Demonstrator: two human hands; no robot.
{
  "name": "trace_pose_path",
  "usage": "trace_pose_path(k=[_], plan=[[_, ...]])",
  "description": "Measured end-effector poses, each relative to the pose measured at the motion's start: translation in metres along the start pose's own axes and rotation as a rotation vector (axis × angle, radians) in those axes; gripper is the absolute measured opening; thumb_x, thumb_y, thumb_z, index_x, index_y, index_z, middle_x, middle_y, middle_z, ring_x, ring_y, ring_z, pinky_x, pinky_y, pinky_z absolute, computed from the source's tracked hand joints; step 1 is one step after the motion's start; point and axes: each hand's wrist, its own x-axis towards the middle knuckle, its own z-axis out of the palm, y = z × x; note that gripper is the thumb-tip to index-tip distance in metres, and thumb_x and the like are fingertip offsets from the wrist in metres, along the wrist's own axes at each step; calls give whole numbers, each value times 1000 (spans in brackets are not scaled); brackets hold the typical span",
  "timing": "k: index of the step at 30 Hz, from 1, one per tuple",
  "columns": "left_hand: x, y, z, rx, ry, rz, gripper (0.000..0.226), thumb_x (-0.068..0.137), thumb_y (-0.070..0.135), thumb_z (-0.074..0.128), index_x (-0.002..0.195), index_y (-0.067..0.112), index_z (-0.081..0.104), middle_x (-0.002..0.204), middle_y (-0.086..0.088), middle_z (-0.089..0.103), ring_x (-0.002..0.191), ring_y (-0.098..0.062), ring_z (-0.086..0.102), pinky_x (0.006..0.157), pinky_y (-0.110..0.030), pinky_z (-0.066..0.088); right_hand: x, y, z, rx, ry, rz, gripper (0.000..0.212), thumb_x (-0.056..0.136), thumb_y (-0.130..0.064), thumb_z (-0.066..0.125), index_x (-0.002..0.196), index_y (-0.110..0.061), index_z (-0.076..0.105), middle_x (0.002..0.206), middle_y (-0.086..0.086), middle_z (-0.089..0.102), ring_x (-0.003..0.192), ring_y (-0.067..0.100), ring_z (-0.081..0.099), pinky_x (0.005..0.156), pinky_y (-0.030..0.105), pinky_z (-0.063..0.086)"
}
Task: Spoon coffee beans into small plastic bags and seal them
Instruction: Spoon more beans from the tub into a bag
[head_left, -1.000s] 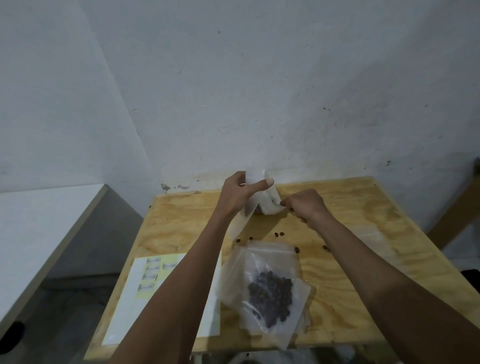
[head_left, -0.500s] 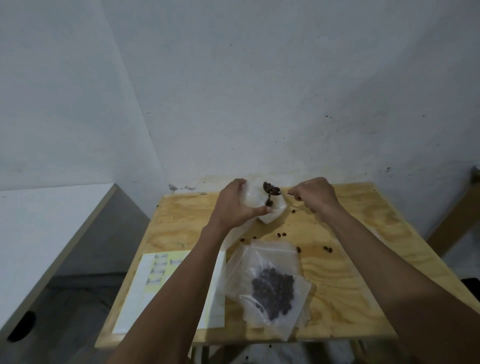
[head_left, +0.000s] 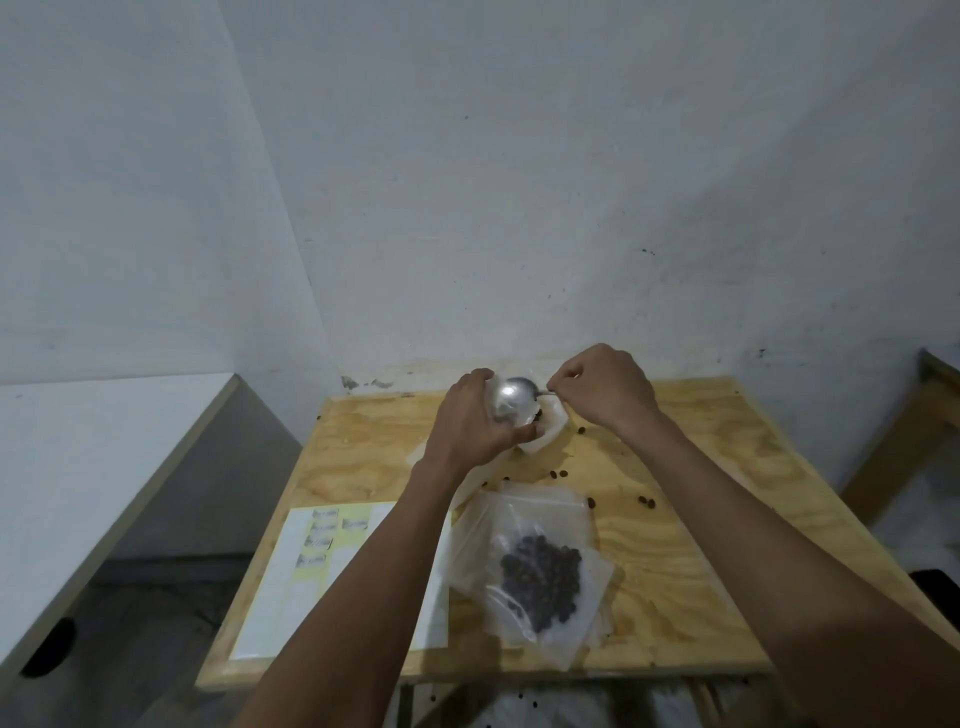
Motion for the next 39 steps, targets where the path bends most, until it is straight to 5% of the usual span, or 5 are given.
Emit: trace_pose_path(k=[16, 21, 27, 33, 39], plan=[[28, -3, 14, -317, -37, -328, 62, 69, 59, 85, 104, 12, 63, 99, 3, 65, 86, -10, 61, 67, -26, 49, -3, 40, 62, -266, 18, 33, 20, 96, -6, 57, 111, -11, 70, 115, 13, 58, 96, 33, 62, 69, 34, 41], [34, 1, 23, -498, -22, -351, 54, 70, 58, 85, 82, 11, 63, 78, -5, 62, 74, -22, 61, 62, -34, 46, 13, 42, 64, 21, -65, 167, 22, 96, -11, 61, 109, -6, 78, 107, 15, 75, 88, 32, 71, 73, 38, 60], [37, -3, 21, -535, -22, -330, 71, 59, 69, 85, 105, 16, 72, 104, 0, 75, 99, -20, 71, 89, -49, 59, 25, 55, 55, 443, -174, 433, 30, 89, -5, 62, 113, 8, 72, 68, 11, 52, 38, 16, 33, 42, 25, 27], [34, -8, 10, -295, -76, -276, 74, 65, 62, 85, 120, 17, 62, 112, 7, 63, 101, -11, 60, 73, -23, 48, 19, 57, 48, 544, -177, 484, 30, 89, -5, 62, 114, 9, 72, 65, 8, 48, 40, 15, 28, 41, 21, 23], [21, -7, 2, -126, -82, -174, 94, 55, 65, 88, 127, 13, 57, 112, 5, 64, 98, -13, 63, 82, -37, 58, 21, 55, 40, 599, -131, 445, 32, 85, -3, 63, 112, 13, 69, 74, 12, 52, 46, 16, 28, 44, 26, 23]])
